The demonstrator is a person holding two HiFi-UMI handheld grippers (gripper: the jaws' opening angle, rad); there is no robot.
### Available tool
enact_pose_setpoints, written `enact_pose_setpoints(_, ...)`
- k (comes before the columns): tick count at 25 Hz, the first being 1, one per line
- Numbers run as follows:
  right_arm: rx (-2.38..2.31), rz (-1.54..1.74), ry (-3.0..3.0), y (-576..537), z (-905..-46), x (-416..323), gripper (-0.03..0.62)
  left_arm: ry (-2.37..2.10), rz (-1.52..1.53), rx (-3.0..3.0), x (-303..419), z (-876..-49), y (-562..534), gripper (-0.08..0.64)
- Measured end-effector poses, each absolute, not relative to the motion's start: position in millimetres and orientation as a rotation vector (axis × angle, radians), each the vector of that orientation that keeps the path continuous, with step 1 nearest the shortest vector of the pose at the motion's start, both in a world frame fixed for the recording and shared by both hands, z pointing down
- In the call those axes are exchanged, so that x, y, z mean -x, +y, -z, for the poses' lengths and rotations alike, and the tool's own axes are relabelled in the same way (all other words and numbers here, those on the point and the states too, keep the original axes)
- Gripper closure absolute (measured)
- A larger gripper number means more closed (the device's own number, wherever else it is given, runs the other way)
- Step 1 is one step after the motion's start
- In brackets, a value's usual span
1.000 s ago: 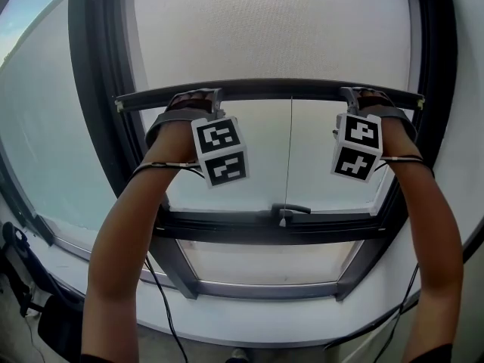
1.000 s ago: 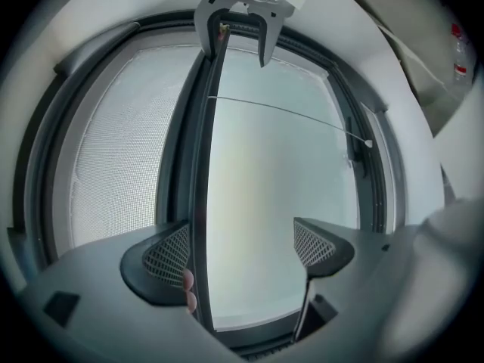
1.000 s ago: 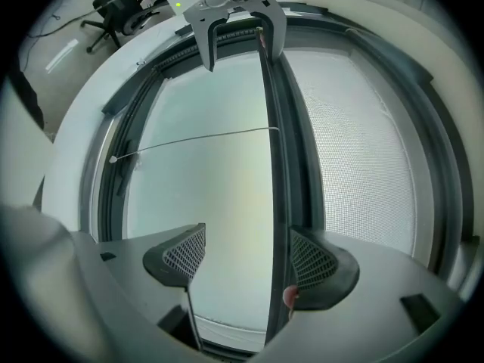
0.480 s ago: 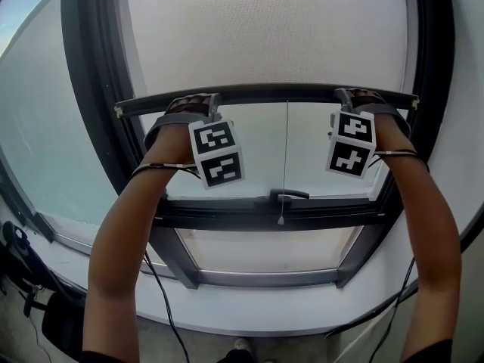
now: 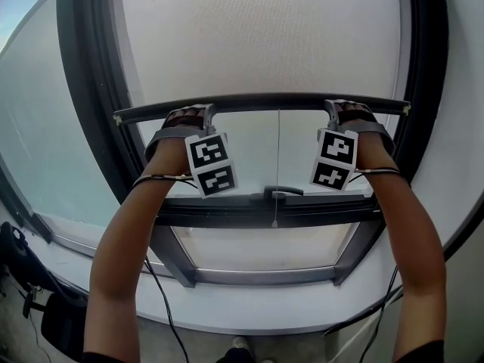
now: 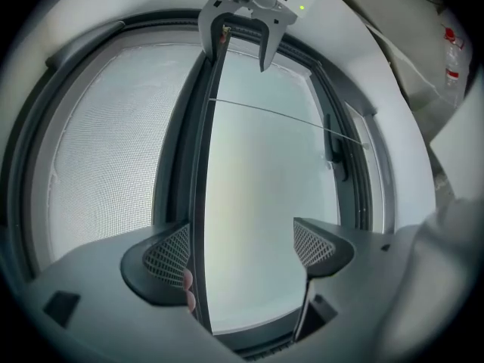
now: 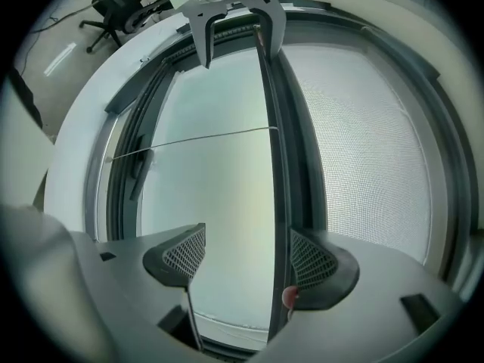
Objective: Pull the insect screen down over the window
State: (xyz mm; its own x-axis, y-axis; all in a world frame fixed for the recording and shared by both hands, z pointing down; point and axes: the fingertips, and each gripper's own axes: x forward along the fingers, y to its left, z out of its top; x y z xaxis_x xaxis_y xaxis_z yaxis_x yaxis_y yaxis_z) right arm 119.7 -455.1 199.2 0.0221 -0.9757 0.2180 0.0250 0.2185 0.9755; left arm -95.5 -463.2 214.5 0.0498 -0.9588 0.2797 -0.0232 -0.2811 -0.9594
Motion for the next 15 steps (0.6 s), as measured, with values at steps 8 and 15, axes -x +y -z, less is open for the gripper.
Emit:
enact_pose_setpoints(8,-1.02,1.009,-1.333,-454.1,-248.1,-118.9,0.264,1.031,1.398,1.477,95.3,-264.4,-462.3,0.13)
enact_pose_setpoints(15,-1.04,0.986,-1.364,-455.1,-257.6,-118.3,0.264,1.053,1.394,1.48,93.1,-274.4,-463.8,0.13)
